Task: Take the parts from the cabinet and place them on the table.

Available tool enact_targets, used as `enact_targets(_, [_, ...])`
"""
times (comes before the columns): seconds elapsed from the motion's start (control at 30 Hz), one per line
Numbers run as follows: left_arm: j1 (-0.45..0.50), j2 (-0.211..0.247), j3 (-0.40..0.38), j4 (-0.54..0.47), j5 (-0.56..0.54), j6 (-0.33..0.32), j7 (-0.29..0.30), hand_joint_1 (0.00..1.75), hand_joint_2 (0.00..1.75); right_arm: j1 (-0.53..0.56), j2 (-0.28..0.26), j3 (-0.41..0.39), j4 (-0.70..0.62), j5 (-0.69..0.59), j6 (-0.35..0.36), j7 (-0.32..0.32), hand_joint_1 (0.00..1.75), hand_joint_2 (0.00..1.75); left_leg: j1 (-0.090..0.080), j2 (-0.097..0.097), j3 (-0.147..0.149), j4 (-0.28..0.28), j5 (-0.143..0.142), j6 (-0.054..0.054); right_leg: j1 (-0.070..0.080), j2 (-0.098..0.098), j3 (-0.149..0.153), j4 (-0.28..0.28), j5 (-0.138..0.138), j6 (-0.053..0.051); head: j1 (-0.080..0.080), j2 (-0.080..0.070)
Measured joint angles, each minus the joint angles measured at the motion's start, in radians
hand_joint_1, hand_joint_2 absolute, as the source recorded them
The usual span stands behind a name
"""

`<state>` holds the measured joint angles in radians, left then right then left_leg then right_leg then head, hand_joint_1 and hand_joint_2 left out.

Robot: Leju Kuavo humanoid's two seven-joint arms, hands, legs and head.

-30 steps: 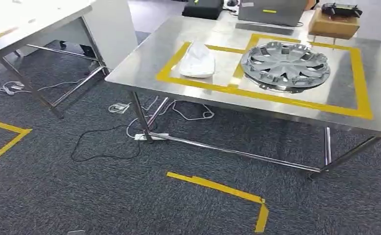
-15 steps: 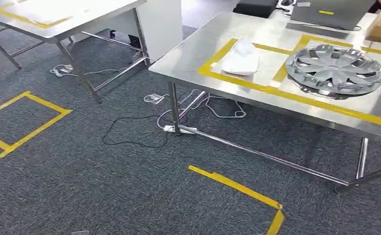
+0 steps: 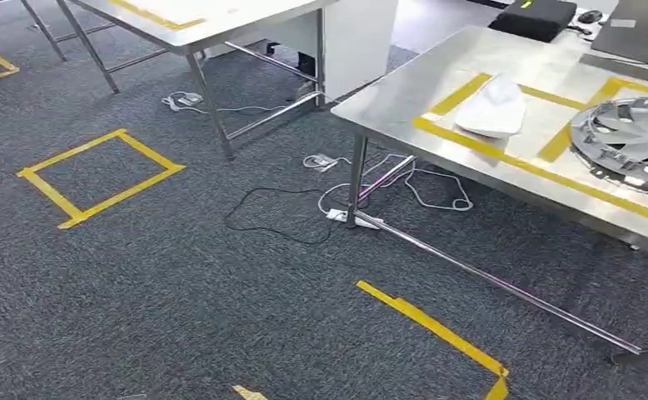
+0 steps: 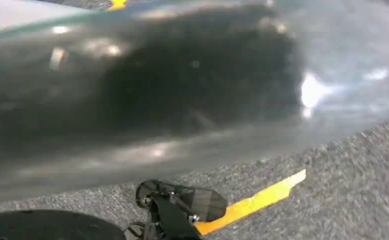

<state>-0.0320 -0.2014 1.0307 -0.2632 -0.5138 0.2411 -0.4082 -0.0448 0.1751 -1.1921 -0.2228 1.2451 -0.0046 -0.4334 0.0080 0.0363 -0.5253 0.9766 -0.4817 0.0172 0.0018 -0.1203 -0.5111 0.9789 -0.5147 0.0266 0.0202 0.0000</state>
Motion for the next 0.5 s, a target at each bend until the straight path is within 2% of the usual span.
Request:
enact_targets(0.03, [-0.001,0.0,0.0,0.0,0.0,-0.003,-0.008,0.0,0.0,-0.001,0.0,0.0,0.0,0.001,0.0,-0.002,0.0,0.0,0.001,-0.009,-0.004,0.0,0.003,0.005,-0.002,0.061,-0.013,0.03,-0.029,0.007,0.007,0.0])
enact_targets(0.07, [-0.005,-0.001,0.0,0.0,0.001,-0.008,-0.013,0.0,0.0,-0.001,0.0,0.0,0.0,0.002,0.0,-0.003,0.0,0.0,0.0,-0.02,-0.009,0.0,0.006,0.01,-0.005,0.097,-0.042,0.098,-0.074,0.008,0.009,0.0])
enact_targets(0.13, [-0.009,-0.002,0.001,0.0,0.011,-0.016,-0.016,0.0,0.0,0.003,0.0,0.0,0.0,0.003,0.0,-0.003,0.0,0.0,-0.002,-0.046,-0.018,0.001,0.011,0.016,-0.005,0.116,-0.115,0.264,-0.149,0.01,0.009,0.0])
enact_targets(0.17, [-0.008,-0.003,0.002,0.0,0.013,-0.018,-0.016,0.0,0.0,0.004,0.0,0.0,0.0,0.004,0.0,-0.003,0.0,0.0,-0.003,-0.059,-0.021,0.002,0.013,0.016,-0.005,0.118,-0.14,0.315,-0.16,0.01,0.009,0.0])
enact_targets(0.2, [-0.007,-0.003,0.003,0.001,0.018,-0.018,-0.016,0.0,0.0,0.004,-0.001,0.0,0.0,0.006,0.0,-0.004,0.0,0.0,-0.004,-0.073,-0.021,0.002,0.014,0.015,-0.005,0.119,-0.142,0.318,-0.146,0.009,0.009,0.0])
enact_targets(0.23, [-0.006,-0.003,0.003,0.002,0.02,-0.019,-0.015,0.0,0.0,0.004,-0.001,0.0,0.0,0.007,0.0,-0.005,0.0,0.0,-0.004,-0.087,-0.021,0.003,0.015,0.015,-0.005,0.12,-0.12,0.27,-0.107,0.006,0.008,0.0])
enact_targets(0.27, [-0.007,-0.003,0.003,0.002,0.02,-0.022,-0.015,0.0,0.0,0.003,-0.001,0.0,0.0,0.008,0.0,-0.007,0.0,0.0,-0.004,-0.104,-0.02,0.005,0.015,0.013,-0.005,0.126,-0.081,0.188,-0.057,0.003,0.009,0.0])
enact_targets(0.3, [-0.008,-0.004,0.004,0.002,0.024,-0.029,-0.015,0.0,0.0,0.003,-0.001,0.0,0.0,0.008,0.0,-0.008,0.0,0.0,-0.004,-0.117,-0.019,0.006,0.016,0.012,-0.006,0.142,-0.038,0.098,-0.011,-0.002,0.009,0.0])
enact_targets(0.33, [-0.009,-0.006,0.006,0.002,0.039,-0.043,-0.021,0.0,0.0,0.002,-0.001,0.0,0.0,0.002,0.004,-0.013,0.0,0.0,-0.003,-0.129,-0.021,0.007,0.017,0.01,-0.008,0.184,-0.009,0.032,0.005,-0.006,0.01,0.0])
enact_targets(0.37, [-0.013,-0.007,0.013,0.002,0.05,-0.052,-0.028,0.0,0.0,0.002,-0.002,-0.002,0.0,-0.007,0.009,-0.018,0.0,0.0,-0.01,-0.14,-0.027,0.014,0.017,0.003,-0.013,0.202,-0.002,0.012,-0.001,-0.008,0.007,0.0])
enact_targets(0.43, [-0.014,-0.008,0.029,0.002,0.056,-0.063,-0.036,0.0,0.0,-0.001,-0.003,-0.009,-0.001,-0.023,0.021,-0.026,0.0,0.0,-0.003,-0.159,-0.043,0.013,0.026,-0.012,-0.009,0.185,0.006,0.007,-0.008,-0.011,0.008,0.0])
enact_targets(0.47, [-0.011,-0.008,0.032,0.002,0.057,-0.067,-0.038,0.0,0.0,-0.002,-0.003,-0.012,-0.002,-0.028,0.027,-0.031,0.0,0.0,-0.001,-0.17,-0.045,0.01,0.031,-0.019,-0.006,0.177,0.005,0.008,-0.006,-0.015,0.008,0.0])
enact_targets(0.5, [-0.01,-0.008,0.035,0.002,0.056,-0.07,-0.04,0.0,0.0,-0.002,-0.003,-0.014,-0.003,-0.033,0.031,-0.034,0.0,0.0,-0.003,-0.176,-0.05,0.014,0.03,-0.024,-0.013,0.163,0.006,-0.003,0.001,-0.024,0.007,0.0])
